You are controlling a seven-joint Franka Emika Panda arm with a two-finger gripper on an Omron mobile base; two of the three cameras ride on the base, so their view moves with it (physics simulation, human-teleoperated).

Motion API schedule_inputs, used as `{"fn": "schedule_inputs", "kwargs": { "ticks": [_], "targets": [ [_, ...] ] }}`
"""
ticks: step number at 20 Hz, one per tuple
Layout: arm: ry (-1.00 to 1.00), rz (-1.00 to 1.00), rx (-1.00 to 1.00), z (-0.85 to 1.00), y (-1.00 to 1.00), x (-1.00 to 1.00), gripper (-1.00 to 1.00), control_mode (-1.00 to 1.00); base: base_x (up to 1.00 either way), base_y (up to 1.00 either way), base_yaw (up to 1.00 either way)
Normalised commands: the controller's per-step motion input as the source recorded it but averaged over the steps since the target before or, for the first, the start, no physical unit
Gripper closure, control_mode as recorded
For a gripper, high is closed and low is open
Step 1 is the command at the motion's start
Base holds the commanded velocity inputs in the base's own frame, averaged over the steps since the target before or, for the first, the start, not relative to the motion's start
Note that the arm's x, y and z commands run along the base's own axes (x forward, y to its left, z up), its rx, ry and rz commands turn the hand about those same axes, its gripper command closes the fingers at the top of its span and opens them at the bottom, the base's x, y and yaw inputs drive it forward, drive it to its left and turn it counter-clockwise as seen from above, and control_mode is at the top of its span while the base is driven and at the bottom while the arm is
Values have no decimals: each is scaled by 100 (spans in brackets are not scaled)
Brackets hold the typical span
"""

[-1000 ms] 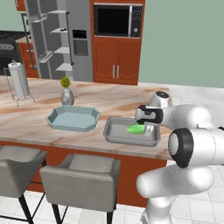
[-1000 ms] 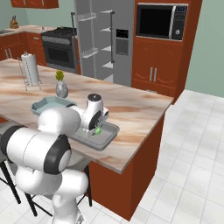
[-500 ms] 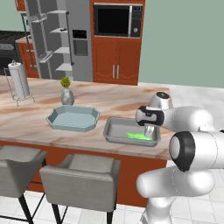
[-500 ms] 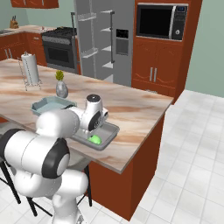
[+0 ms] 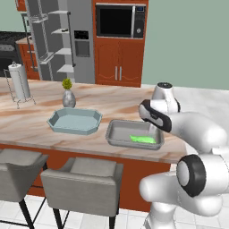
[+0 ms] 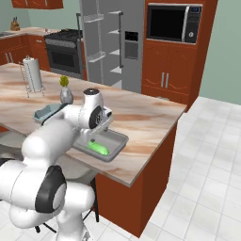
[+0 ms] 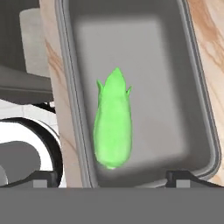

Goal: Place the cold items (corn and squash) from the fridge in one tupperware on the dining counter. Place the warm items (hot dog and kebab skewer) in the stove area in another tupperware.

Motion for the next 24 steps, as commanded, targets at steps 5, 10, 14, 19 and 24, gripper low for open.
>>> {"fn": "schedule_inputs", "kwargs": {
  "ticks": [5, 10, 14, 19, 24],
  "targets": [
    [3, -54, 8, 28, 1, -100, -100, -100, 0, 0, 0],
    [-5, -65, 6, 14, 5, -99, -100, -100, 0, 0, 0],
    [-23, -70, 5, 35, 23, -86, -100, -100, 0, 0, 0],
    [1, -54, 13, 27, 4, -21, -100, -100, 0, 0, 0],
    [12, -34, 10, 0, 1, -20, -100, -100, 0, 0, 0]
  ]
}}
